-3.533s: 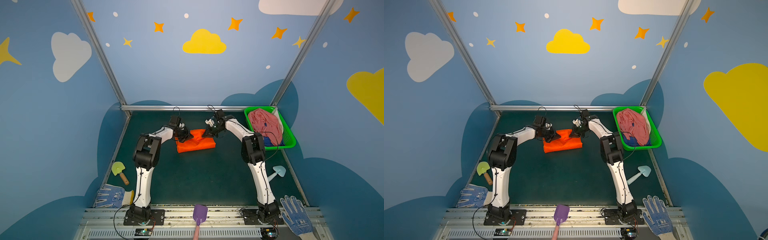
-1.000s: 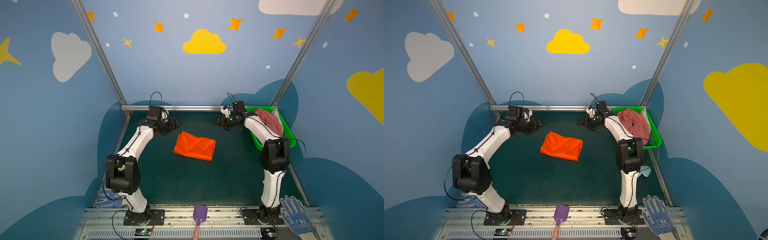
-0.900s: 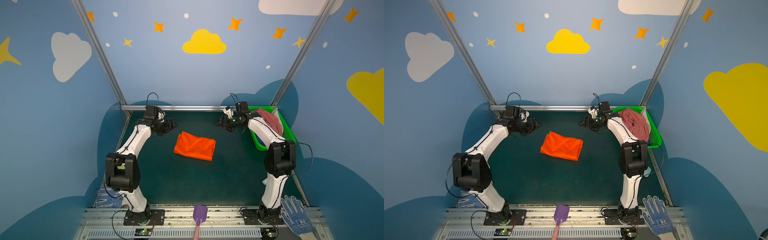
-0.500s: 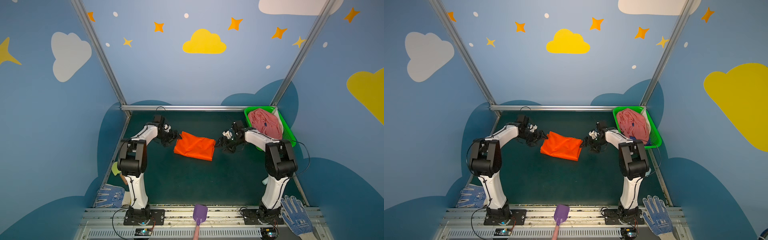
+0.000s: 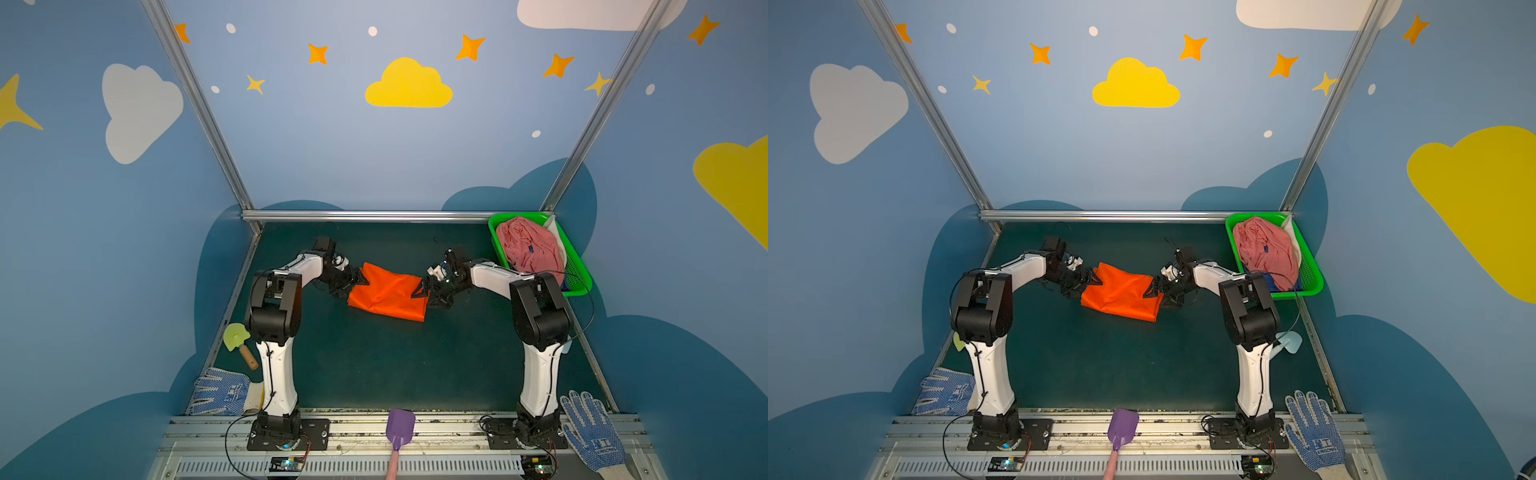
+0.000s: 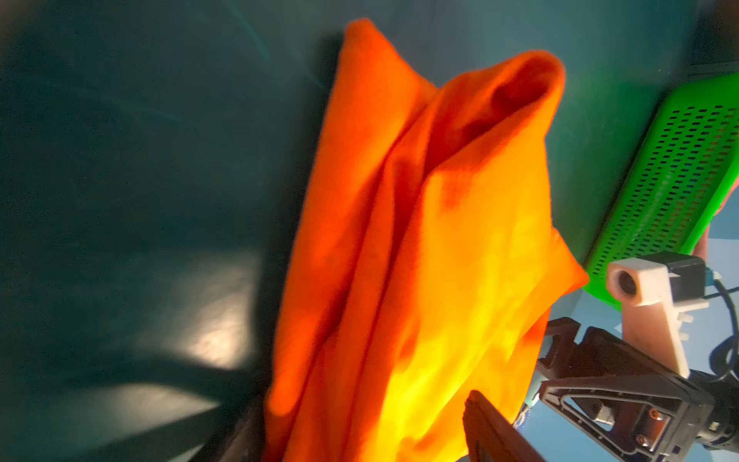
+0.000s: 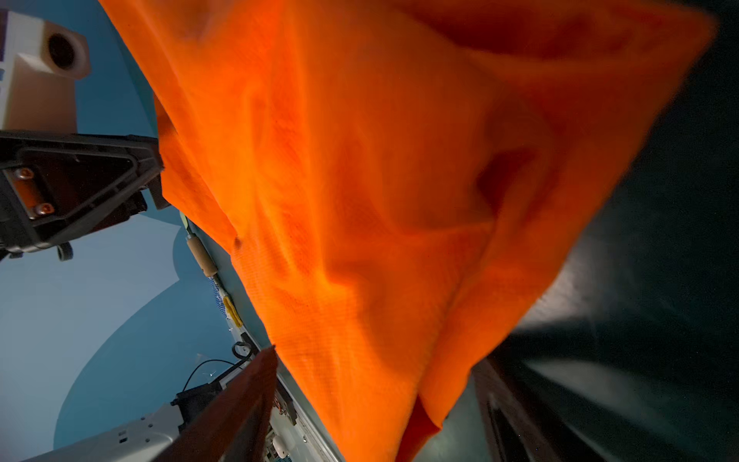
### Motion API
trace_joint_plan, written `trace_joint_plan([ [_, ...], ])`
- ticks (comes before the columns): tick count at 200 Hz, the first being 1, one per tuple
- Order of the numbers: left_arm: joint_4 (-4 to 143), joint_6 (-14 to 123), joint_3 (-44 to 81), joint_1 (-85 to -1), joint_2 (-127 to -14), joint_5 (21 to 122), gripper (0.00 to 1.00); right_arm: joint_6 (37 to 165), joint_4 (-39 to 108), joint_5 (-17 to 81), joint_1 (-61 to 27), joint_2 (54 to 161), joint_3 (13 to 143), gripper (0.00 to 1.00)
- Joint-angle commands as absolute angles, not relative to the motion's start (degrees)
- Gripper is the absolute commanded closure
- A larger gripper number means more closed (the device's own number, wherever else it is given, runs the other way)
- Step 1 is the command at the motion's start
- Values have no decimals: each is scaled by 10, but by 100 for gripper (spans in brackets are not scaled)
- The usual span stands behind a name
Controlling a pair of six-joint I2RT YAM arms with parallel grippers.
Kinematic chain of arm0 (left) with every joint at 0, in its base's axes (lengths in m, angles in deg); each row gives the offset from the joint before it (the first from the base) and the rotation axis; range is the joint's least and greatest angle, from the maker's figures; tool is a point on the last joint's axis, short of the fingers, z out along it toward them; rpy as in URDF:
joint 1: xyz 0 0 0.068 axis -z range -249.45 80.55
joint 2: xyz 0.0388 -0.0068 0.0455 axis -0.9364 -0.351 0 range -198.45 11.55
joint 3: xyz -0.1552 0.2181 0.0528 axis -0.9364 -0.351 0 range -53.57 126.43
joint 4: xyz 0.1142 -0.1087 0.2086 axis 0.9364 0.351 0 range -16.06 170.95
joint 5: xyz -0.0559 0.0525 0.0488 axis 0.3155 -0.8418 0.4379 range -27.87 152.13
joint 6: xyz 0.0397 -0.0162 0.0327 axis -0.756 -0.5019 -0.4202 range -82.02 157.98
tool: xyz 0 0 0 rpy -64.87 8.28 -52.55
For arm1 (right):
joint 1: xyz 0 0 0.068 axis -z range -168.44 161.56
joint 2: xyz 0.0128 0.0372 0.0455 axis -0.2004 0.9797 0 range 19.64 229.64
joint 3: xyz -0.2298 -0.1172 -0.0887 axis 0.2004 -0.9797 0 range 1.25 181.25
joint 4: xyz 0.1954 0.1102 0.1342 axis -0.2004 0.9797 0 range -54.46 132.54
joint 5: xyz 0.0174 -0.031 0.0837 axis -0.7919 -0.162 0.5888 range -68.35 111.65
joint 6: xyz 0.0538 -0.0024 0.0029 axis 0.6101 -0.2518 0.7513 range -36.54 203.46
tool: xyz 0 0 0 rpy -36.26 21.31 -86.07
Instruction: Fold and stack the t-shirts
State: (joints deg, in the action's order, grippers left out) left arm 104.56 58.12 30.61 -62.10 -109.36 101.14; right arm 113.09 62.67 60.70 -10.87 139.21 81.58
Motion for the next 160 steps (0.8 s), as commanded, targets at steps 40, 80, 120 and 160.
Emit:
trace_joint_plan([
  [40, 1028, 601, 321, -577, -1159, 990, 46, 1143, 628, 586, -119, 1464, 865, 22],
  [80, 1029, 609, 331, -577, -1153, 956, 85, 1129, 659, 572, -119, 1469, 896, 22],
  [120, 1084, 580, 369, -597, -1143, 914, 95, 1121, 669, 550, -103, 1432, 878, 22],
  [160, 1139, 536, 408, -652, -1134, 872, 95, 1109, 671, 527, -79, 1375, 839, 21],
])
